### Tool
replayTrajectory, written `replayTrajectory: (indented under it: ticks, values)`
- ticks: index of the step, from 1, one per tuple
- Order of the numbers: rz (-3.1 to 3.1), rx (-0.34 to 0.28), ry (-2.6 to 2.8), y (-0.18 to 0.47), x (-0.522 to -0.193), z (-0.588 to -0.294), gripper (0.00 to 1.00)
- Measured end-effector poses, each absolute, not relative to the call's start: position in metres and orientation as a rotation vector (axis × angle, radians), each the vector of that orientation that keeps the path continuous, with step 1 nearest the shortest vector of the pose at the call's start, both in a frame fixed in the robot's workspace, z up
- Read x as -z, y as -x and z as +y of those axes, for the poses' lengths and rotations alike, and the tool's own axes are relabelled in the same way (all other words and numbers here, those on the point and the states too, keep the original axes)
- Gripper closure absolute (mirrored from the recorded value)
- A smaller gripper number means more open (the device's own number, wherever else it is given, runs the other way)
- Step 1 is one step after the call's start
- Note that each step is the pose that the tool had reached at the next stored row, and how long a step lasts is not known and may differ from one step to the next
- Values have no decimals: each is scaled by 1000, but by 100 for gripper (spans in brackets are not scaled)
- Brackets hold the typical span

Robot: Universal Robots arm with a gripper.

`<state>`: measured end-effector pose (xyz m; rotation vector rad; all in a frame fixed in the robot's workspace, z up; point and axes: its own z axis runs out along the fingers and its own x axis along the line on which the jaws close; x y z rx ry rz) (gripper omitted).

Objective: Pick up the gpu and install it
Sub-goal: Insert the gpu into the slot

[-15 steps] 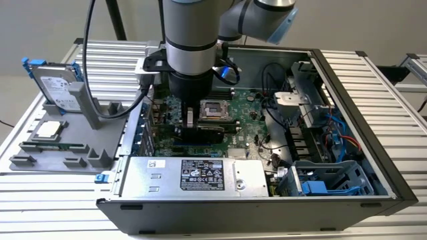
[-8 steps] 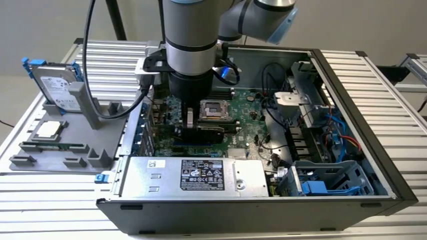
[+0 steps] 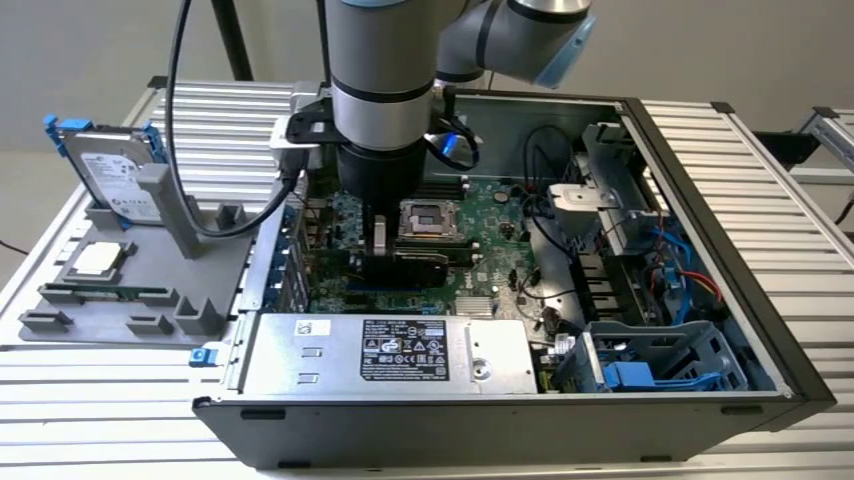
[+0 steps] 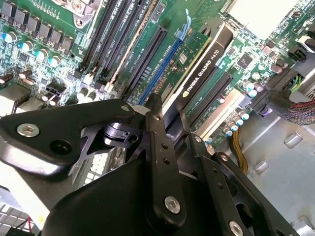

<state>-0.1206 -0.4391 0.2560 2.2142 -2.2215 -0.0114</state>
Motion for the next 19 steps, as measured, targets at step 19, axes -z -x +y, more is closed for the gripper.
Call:
replayTrajectory:
  ticks: [19]
  values:
    - [-2222, 11, -2214, 123, -245, -439, 100]
